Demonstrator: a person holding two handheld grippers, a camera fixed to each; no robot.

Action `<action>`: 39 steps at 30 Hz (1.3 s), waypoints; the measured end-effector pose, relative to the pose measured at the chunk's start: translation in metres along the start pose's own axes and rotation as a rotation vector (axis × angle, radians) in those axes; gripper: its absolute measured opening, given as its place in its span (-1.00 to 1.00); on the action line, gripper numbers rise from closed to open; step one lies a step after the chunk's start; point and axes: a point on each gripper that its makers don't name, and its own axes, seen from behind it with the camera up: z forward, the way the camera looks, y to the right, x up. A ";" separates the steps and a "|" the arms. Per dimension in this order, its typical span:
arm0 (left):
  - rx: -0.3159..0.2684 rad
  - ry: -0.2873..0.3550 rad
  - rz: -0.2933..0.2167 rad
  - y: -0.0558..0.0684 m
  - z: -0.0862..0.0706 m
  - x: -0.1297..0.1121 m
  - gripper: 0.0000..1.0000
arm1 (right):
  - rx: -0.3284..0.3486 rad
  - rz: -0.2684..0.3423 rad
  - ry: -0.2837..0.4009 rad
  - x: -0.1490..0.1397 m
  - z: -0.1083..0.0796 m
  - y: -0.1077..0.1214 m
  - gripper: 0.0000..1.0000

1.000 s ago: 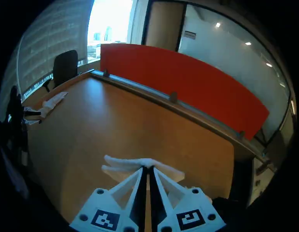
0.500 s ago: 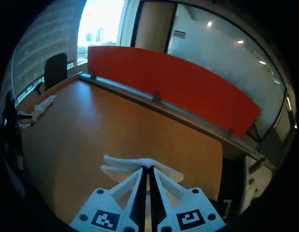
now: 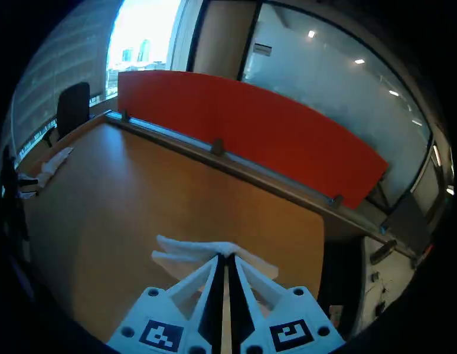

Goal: Fold towel

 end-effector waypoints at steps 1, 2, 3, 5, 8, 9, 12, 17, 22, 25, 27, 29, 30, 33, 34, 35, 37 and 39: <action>0.000 0.000 0.000 0.000 0.000 0.000 0.82 | -0.003 0.003 0.000 0.001 0.000 0.003 -0.91; 0.001 0.000 0.001 0.001 0.000 0.000 0.82 | -0.005 0.005 0.000 0.001 0.001 0.007 -0.91; 0.001 0.000 0.001 0.001 0.000 0.001 0.82 | -0.008 0.007 -0.001 0.002 0.001 0.010 -0.91; 0.001 -0.001 0.003 0.002 0.000 0.001 0.82 | -0.013 0.011 -0.003 0.002 0.002 0.016 -0.91; 0.002 -0.001 0.005 0.003 0.000 0.001 0.82 | -0.019 0.014 -0.010 0.001 0.004 0.023 -0.91; 0.001 -0.001 0.005 0.004 0.000 0.002 0.83 | -0.020 0.015 -0.012 0.000 0.005 0.024 -0.91; 0.000 -0.001 0.006 0.006 0.001 0.002 0.82 | -0.019 0.021 -0.017 -0.002 0.005 0.026 -0.91; -0.003 -0.002 0.008 0.008 0.002 0.002 0.83 | -0.011 0.024 -0.029 -0.010 0.004 0.023 -0.91; -0.005 -0.002 0.012 0.009 0.002 0.004 0.82 | -0.023 0.035 -0.035 -0.018 0.000 0.025 -0.91; -0.008 -0.001 0.014 0.010 0.002 0.005 0.83 | -0.025 0.047 -0.043 -0.027 -0.003 0.028 -0.91; -0.010 0.000 0.016 0.010 0.002 0.006 0.83 | -0.020 0.057 -0.050 -0.034 -0.006 0.026 -0.91; -0.012 0.001 0.018 0.011 0.002 0.007 0.83 | -0.022 0.066 -0.059 -0.044 -0.011 0.024 -0.91; -0.014 0.001 0.019 0.012 0.002 0.007 0.83 | -0.023 0.070 -0.063 -0.049 -0.013 0.024 -0.91; -0.018 0.002 0.023 0.013 0.002 0.007 0.83 | -0.035 0.085 -0.083 -0.068 -0.020 0.024 -0.91; -0.019 0.002 0.024 0.014 0.002 0.007 0.83 | -0.039 0.090 -0.092 -0.075 -0.022 0.025 -0.91; -0.021 0.002 0.025 0.014 0.002 0.007 0.83 | -0.044 0.095 -0.102 -0.083 -0.024 0.027 -0.91; -0.024 0.001 0.026 0.015 0.003 0.007 0.82 | -0.046 0.105 -0.122 -0.098 -0.026 0.027 -0.91; -0.028 0.001 0.027 0.017 0.003 0.007 0.82 | -0.046 0.115 -0.144 -0.113 -0.028 0.026 -0.91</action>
